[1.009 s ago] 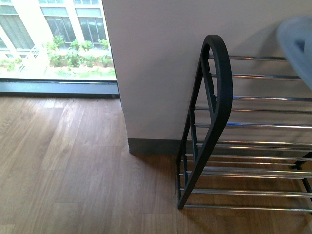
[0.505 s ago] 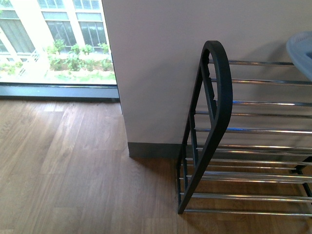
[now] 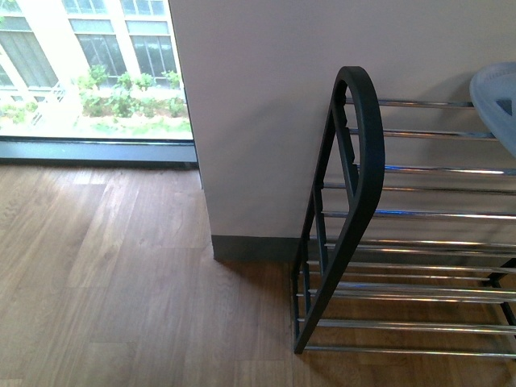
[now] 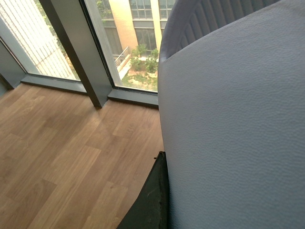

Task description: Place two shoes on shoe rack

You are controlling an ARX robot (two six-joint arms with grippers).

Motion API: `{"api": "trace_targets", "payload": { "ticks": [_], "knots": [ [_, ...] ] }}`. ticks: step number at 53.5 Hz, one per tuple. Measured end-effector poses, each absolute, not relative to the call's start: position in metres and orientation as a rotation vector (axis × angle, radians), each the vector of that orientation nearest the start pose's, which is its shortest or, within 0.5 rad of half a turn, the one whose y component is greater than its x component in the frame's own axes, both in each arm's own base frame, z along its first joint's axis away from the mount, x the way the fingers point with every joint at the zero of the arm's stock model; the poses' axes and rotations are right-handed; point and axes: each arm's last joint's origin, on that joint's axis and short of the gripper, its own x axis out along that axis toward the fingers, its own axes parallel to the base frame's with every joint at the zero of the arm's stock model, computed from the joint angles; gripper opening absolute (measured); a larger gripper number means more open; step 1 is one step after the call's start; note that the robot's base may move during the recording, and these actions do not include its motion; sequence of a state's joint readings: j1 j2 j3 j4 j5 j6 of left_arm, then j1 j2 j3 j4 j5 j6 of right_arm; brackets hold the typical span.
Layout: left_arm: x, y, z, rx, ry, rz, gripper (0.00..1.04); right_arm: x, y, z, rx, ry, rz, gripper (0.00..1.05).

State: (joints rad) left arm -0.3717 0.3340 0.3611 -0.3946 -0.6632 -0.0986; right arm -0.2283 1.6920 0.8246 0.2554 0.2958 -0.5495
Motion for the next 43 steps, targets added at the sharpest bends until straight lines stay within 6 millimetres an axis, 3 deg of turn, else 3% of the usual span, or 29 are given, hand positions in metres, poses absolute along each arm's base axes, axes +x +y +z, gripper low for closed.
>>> {"api": "trace_targets", "payload": {
  "ticks": [8, 19, 43],
  "knots": [
    [0.098, -0.019, 0.224, 0.085, 0.306, 0.303, 0.02, 0.321, -0.087, 0.168, -0.515, 0.727, -0.312, 0.55],
    [0.098, -0.019, 0.224, 0.085, 0.306, 0.303, 0.02, 0.298, -0.083, 0.196, -0.431, 0.651, -0.251, 0.96],
    [0.098, -0.019, 0.224, 0.085, 0.306, 0.303, 0.02, 0.243, -0.077, 0.234, -0.222, 0.397, -0.123, 0.96]
  ]
}}
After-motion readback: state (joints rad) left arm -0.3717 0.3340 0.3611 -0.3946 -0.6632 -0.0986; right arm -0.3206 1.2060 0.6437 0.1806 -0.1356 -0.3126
